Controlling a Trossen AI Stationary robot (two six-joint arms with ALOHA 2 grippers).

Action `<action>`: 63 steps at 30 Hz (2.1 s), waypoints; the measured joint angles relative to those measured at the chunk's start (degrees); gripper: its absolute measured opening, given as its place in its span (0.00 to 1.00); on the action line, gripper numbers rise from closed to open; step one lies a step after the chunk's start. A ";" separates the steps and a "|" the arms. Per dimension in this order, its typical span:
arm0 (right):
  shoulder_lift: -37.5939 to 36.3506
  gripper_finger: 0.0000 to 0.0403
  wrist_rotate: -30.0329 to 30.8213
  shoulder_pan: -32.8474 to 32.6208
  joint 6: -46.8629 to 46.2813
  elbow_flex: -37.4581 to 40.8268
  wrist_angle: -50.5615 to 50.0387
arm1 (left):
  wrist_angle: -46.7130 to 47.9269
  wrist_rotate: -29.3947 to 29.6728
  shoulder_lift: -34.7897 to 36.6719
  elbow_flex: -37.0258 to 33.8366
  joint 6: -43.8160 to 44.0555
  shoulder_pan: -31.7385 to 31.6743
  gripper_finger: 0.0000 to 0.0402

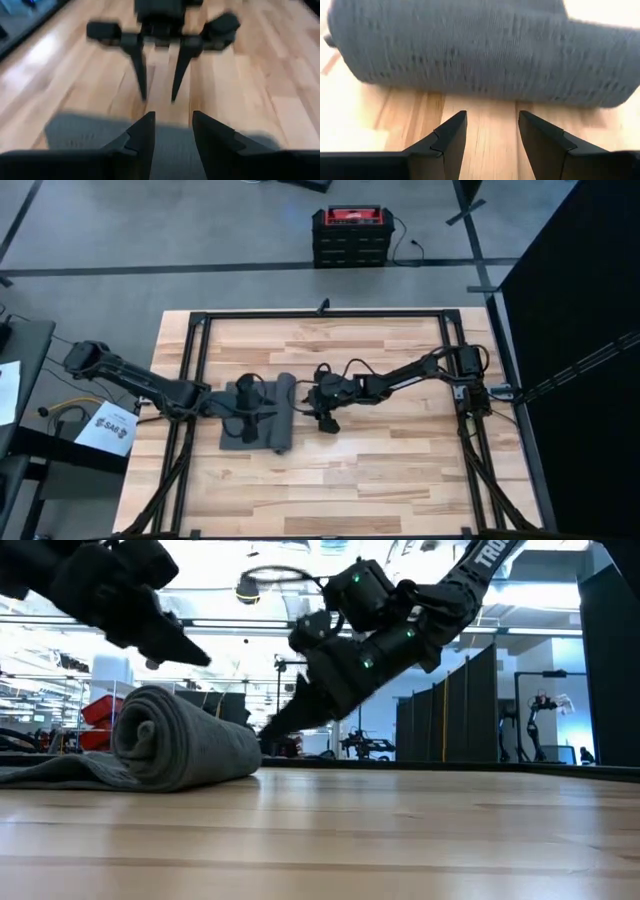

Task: Roll towel
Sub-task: Roll the gray towel

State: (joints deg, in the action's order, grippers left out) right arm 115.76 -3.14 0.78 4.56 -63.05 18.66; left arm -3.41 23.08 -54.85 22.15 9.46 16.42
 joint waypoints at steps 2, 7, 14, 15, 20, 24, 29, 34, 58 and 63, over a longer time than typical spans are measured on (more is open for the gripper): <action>-0.11 0.42 -0.01 -0.11 -0.01 -0.05 2.16 | -5.28 0.12 -2.64 -0.49 -3.02 -0.47 0.29; -0.12 0.42 -0.02 -0.44 -0.04 -0.04 2.61 | -11.24 -0.09 -11.40 -0.59 -5.75 -3.70 0.29; -0.12 0.42 -0.02 -0.42 -0.20 -0.04 0.87 | -7.31 -0.83 -17.55 0.79 -1.20 -7.03 0.29; -0.12 0.42 0.00 -0.42 -0.20 -0.04 0.69 | -5.57 -0.97 -16.92 1.25 -0.68 -6.94 0.29; -0.12 0.42 -0.02 -0.14 -0.17 -0.04 0.27 | 0.75 -0.99 -12.75 2.34 2.94 -5.21 0.29; -0.12 0.42 -0.02 0.49 -0.11 -0.04 0.34 | 3.54 -1.03 -12.34 2.32 5.61 -4.18 0.29; -0.12 0.42 -0.02 1.30 0.00 -0.04 0.38 | 3.72 -1.04 -14.64 2.31 7.93 -4.03 0.29; -0.12 0.42 -0.02 1.61 0.11 -0.04 0.38 | 3.91 -1.03 -17.08 2.31 11.16 -2.42 0.29; 9.92 0.42 0.39 2.26 8.16 -9.77 -2.80 | 7.28 1.13 -23.04 -0.29 28.78 2.72 0.29; 8.21 0.39 1.13 3.56 10.36 -9.92 -1.34 | 7.32 1.00 -23.00 -0.35 28.67 2.74 0.29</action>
State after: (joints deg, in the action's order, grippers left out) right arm 123.96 -2.01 4.34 14.92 -72.96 17.32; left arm 3.90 24.08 -77.84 21.80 38.13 19.16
